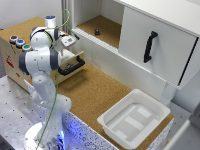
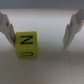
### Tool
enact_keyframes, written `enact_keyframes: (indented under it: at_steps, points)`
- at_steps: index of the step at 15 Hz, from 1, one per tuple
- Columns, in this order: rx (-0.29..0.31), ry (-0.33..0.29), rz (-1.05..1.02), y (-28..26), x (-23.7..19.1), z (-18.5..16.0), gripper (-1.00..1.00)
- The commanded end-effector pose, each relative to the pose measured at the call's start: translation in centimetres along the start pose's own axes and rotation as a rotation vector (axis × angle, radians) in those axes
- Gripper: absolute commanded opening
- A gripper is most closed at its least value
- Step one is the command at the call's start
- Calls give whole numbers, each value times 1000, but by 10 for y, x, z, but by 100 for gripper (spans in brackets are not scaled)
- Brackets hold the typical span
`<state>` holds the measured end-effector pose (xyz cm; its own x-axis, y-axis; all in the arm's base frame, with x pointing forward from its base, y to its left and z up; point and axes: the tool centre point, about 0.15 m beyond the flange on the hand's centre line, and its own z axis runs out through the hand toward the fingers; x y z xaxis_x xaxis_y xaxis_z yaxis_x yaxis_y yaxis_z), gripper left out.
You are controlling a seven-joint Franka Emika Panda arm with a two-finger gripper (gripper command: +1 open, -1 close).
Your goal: Grasp the yellow block
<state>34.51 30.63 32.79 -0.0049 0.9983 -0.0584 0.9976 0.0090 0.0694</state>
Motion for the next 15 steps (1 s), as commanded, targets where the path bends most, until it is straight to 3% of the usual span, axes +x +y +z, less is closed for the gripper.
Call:
enact_keyframes:
  at_steps: [1, 7, 10, 15]
  points:
    - [54, 74, -18, -7, -14, 12, -100]
    - [86, 69, -34, -32, -1, 19, -100]
    - [50, 85, -10, -31, 6, -2, -100]
    - [-57, 109, -2, -25, 27, -62, -100]
